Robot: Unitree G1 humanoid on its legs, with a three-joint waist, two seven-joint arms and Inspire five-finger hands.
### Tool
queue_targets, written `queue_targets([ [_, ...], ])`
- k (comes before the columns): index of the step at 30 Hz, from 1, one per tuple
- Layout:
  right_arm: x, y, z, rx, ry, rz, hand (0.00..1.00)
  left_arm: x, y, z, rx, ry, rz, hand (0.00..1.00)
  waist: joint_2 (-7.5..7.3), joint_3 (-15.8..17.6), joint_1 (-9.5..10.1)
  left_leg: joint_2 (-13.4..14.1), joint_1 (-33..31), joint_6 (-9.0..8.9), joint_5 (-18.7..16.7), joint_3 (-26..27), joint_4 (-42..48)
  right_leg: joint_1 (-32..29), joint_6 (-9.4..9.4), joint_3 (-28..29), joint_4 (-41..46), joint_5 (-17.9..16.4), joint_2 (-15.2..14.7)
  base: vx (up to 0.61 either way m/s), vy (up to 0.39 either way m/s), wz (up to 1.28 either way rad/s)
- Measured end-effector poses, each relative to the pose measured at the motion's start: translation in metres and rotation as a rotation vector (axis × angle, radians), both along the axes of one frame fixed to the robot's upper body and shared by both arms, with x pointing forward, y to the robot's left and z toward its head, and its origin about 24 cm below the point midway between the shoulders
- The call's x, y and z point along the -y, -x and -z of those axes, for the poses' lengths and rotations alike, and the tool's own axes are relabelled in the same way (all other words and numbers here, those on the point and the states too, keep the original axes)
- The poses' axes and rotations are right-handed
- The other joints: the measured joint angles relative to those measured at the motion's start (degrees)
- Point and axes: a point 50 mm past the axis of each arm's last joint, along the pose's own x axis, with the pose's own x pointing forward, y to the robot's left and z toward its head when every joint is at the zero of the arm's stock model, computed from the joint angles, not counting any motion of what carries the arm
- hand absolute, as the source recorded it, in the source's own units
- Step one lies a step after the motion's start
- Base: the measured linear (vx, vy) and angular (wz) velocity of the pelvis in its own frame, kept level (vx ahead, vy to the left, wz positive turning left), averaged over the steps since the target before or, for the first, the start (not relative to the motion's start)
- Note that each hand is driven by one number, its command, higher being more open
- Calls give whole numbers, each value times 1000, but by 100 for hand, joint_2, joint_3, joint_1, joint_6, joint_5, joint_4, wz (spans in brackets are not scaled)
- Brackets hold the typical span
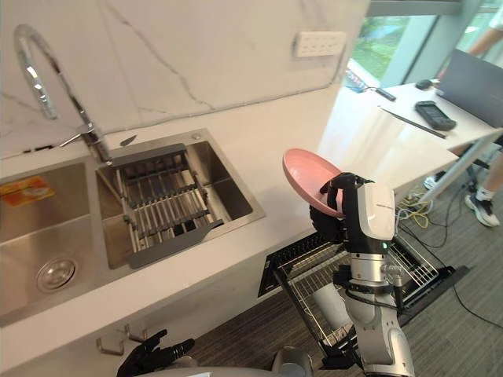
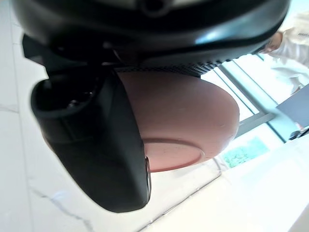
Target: Walk over to the sink, pick up the cup, carry it to the dishwasher, place the cup inside the dishwasher, then close the dishwasher door
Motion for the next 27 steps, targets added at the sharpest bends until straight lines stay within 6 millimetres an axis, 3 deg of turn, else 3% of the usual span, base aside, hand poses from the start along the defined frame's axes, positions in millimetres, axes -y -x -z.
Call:
queue_targets([
  [2, 6, 0, 1, -8, 7, 41, 0, -3, 2, 0, -10, -1, -17, 100, -20, 4, -45, 22, 24, -19, 74, 80, -91, 220, 13, 22, -692, 413, 143, 7, 12, -18],
  [7, 9, -1, 1, -30, 8, 67, 0, -4, 4, 1, -22, 5, -13, 100, -30, -18, -37, -129, 147, -16, 217, 22, -260, 670, 31, 63, -1654, 923, 218, 2, 19, -9],
  [17, 32, 29, 28, -187, -6, 208, 0, -4, 15, 1, -32, -4, -9, 100, -15, -156, -94, -254, 273, -67, 302, 110, -658, 517, 16, 279, -1671, 903, 184, -17, 14, -11],
  [23, 52, 49, 68, -325, -38, 380, 0, -1, 18, 2, -32, 2, -26, 100, 76, -166, -208, -263, 63, -65, 341, 185, -649, 235, -3, 376, -1668, 963, 199, 27, 3, -7],
  [27, 57, 56, 79, -346, -69, 449, 0, 2, 17, 2, -30, 8, -23, 100, 137, -156, -214, -266, 1, -25, 378, 160, -634, 164, -4, 391, -1668, 964, 235, 36, -16, -3],
])
